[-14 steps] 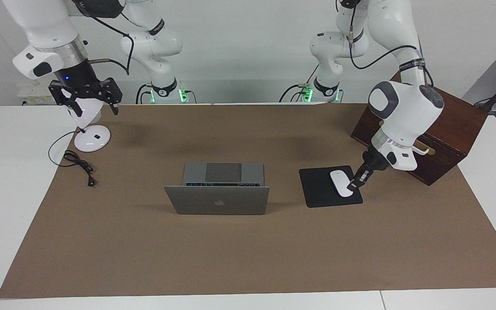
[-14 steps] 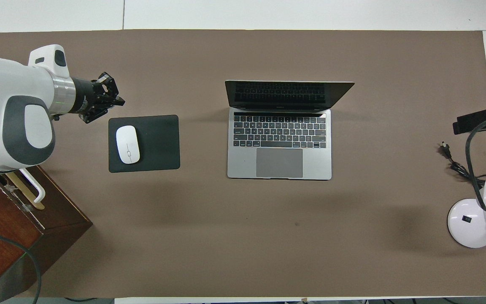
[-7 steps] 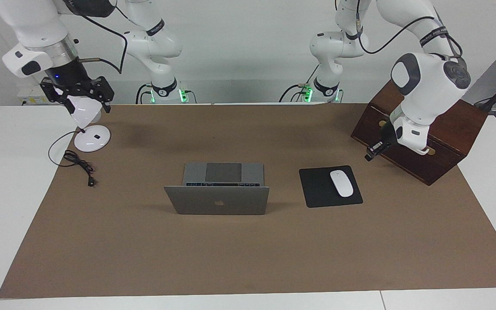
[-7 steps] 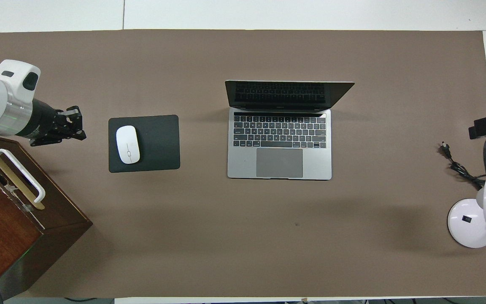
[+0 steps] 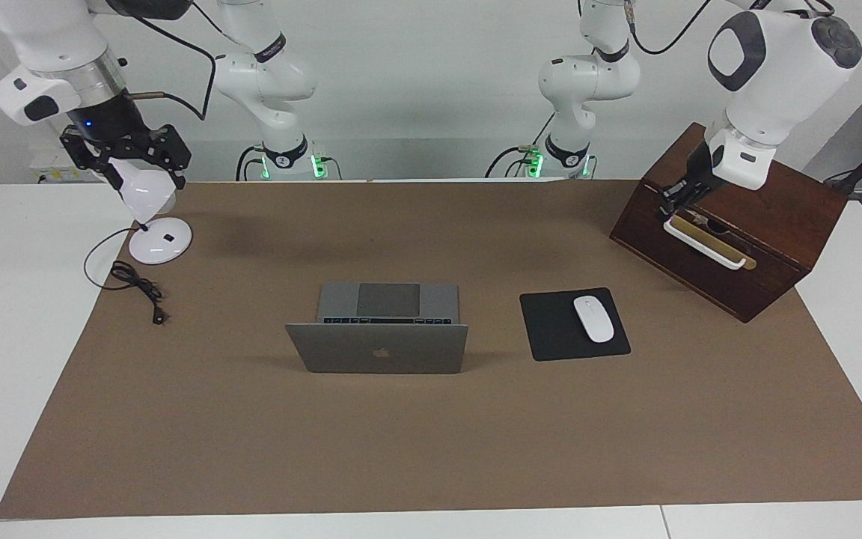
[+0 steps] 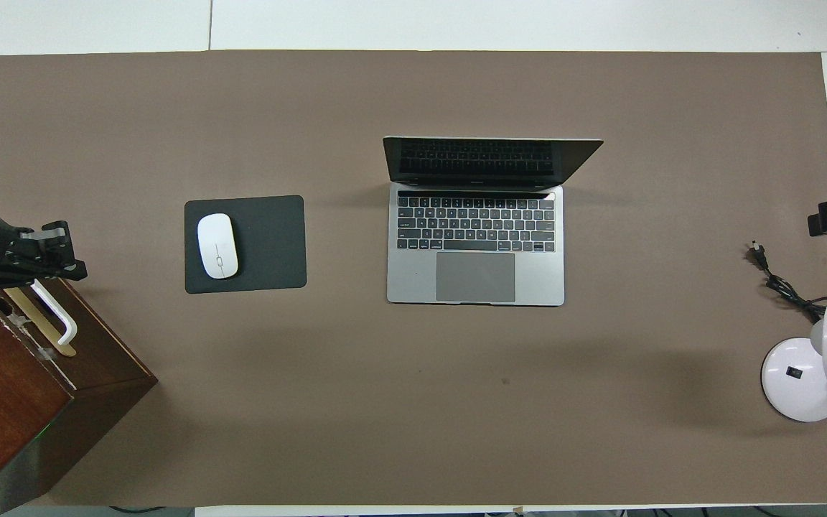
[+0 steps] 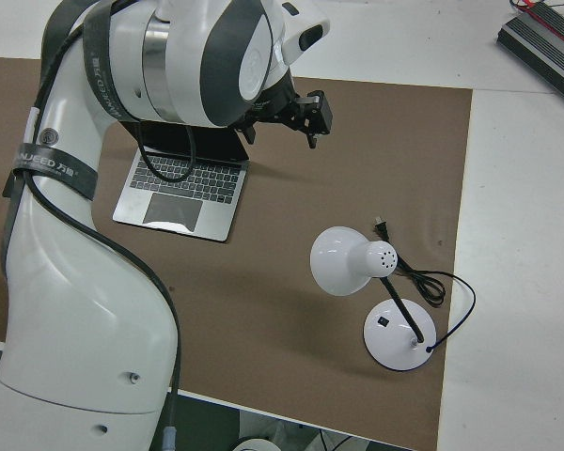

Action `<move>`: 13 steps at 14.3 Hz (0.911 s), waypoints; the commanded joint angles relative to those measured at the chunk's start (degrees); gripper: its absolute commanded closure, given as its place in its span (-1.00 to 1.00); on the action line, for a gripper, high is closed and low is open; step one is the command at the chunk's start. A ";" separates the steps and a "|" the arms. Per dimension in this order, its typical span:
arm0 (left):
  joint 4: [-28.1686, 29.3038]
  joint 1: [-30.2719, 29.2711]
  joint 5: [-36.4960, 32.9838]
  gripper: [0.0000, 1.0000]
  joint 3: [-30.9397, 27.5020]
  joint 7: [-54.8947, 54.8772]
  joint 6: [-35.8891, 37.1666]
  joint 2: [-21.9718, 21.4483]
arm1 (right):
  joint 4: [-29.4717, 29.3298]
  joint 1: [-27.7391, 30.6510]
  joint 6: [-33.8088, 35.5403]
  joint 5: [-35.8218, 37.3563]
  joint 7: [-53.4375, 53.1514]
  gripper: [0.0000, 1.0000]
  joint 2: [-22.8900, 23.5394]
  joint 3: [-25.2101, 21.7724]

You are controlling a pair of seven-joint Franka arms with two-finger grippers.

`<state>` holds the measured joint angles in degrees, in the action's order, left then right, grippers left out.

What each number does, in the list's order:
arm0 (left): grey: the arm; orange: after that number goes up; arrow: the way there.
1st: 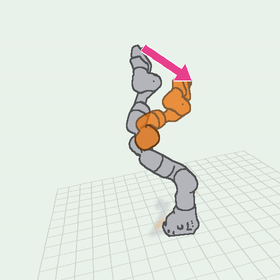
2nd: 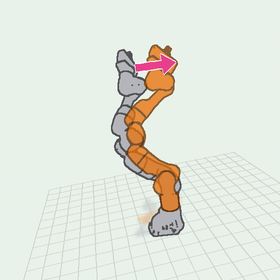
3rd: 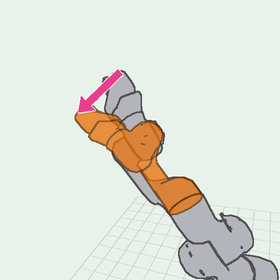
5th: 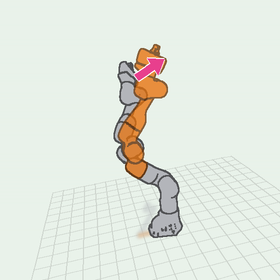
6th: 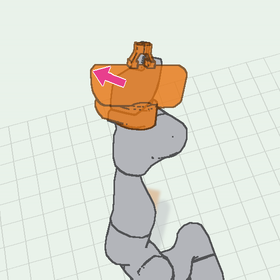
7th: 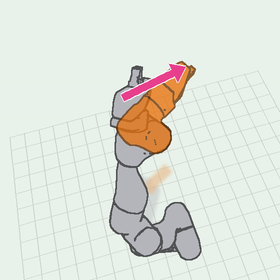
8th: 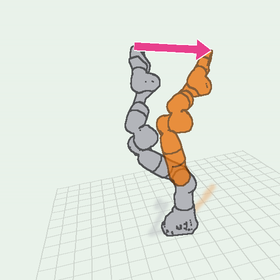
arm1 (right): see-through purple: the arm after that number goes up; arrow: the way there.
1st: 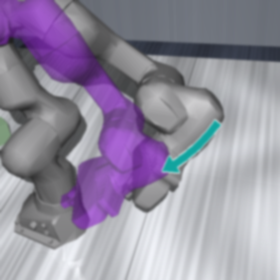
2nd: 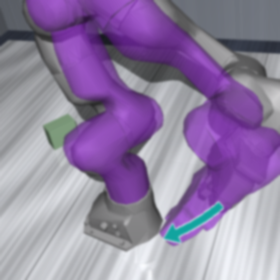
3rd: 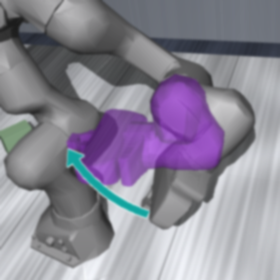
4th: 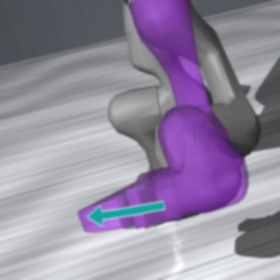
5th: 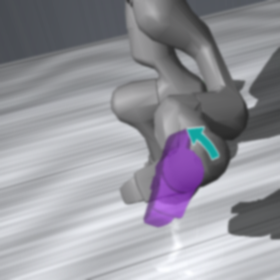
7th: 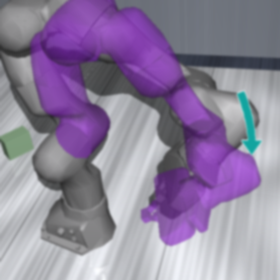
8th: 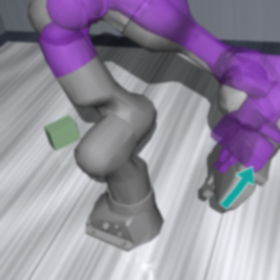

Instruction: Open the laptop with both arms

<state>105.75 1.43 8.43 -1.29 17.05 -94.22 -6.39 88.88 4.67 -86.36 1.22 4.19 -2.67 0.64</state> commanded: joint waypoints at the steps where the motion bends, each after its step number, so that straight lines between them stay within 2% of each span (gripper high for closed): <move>1: 1.30 0.24 -0.87 0.46 0.32 -1.40 1.93 -0.82 | -1.16 -0.10 0.75 -0.16 0.99 -1.00 0.65 -0.55; 2: 1.30 0.68 -0.96 0.43 0.32 -1.40 0.98 -0.55 | -1.16 -0.10 0.92 -0.08 0.99 -1.00 0.65 -0.64; 3: 1.30 0.59 -0.96 0.32 0.41 -1.40 -0.60 -0.38 | -1.16 -0.10 1.01 -0.08 1.08 -1.00 0.65 -0.72; 4: 1.30 0.68 -0.96 -0.23 0.15 -1.32 -2.44 0.32 | -1.25 -0.10 0.93 0.01 1.17 -1.00 0.65 -0.81; 5: 1.21 0.77 -0.96 -0.99 0.23 -0.79 -2.89 1.28 | -1.16 -0.10 0.75 0.27 1.26 -1.00 0.65 -0.73; 11: -4.05 0.07 -0.96 -1.00 0.84 -0.88 -1.94 3.67 | -1.08 -0.10 0.49 -0.16 -1.19 -1.00 0.65 -0.72; 13: -6.34 -0.46 -0.87 -1.00 2.42 -0.88 0.60 4.45 | -1.08 -0.10 0.49 -0.16 -4.00 -1.00 0.65 -0.64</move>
<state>102.94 1.67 8.43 -0.38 16.43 -96.04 -3.50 88.80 4.69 -86.36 1.22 2.64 -2.57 0.17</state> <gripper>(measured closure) 0.000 0.000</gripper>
